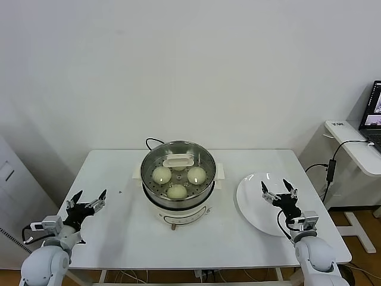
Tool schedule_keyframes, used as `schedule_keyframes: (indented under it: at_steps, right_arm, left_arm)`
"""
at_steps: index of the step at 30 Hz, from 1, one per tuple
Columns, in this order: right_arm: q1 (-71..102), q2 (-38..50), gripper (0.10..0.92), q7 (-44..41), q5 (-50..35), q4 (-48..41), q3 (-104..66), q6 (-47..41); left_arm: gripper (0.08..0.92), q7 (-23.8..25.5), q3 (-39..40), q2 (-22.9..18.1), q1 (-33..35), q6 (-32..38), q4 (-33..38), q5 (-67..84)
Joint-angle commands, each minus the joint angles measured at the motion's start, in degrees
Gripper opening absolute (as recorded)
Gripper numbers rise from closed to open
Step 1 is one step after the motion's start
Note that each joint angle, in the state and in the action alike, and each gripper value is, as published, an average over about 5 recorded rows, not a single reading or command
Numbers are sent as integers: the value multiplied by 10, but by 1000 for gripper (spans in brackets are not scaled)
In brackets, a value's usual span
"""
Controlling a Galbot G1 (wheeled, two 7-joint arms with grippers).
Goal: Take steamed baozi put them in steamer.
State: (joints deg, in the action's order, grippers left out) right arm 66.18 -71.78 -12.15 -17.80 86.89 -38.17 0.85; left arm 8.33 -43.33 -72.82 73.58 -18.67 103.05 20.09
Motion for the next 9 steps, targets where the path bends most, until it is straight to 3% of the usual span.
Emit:
schedule_keyframes:
  at_steps: [1, 9]
  right_arm:
    - [-2, -4, 823, 4, 16, 0, -1, 1]
    - [-1, -10, 823, 6, 21, 0, 0, 0]
  left_arm:
    - [823, -1, -2, 0, 1, -2, -2, 3]
    - [823, -1, -4, 1, 1, -2, -1, 3]
